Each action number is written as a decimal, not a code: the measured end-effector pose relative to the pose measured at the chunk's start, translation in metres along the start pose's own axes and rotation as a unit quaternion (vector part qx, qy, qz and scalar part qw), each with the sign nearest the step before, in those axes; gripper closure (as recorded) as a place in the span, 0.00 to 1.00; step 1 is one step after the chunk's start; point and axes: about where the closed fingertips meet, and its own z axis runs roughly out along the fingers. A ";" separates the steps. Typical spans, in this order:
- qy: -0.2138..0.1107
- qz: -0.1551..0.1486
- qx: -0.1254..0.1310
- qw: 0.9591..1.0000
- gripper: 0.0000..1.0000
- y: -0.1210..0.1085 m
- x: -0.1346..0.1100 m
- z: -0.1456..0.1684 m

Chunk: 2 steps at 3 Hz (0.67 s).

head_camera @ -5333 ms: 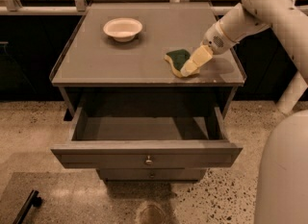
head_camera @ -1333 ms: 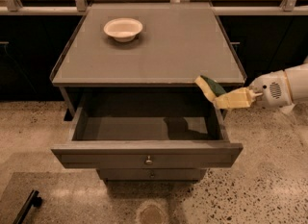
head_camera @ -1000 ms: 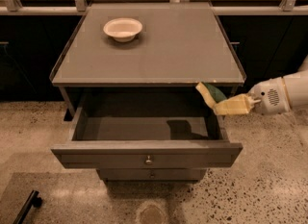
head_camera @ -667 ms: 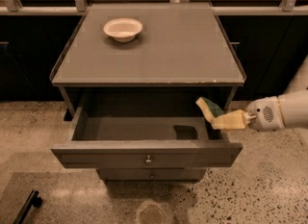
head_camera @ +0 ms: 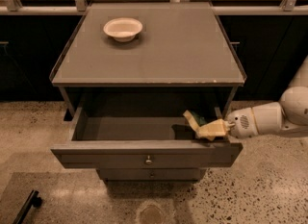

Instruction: Place sponge into top drawer

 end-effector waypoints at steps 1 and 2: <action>0.013 0.005 -0.010 1.000 1.00 -0.022 -0.006 0.027; 0.014 0.006 -0.011 1.000 0.81 -0.022 -0.007 0.030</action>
Offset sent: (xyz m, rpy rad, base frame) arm 0.0164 0.0090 -0.0209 0.0050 0.0202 0.0175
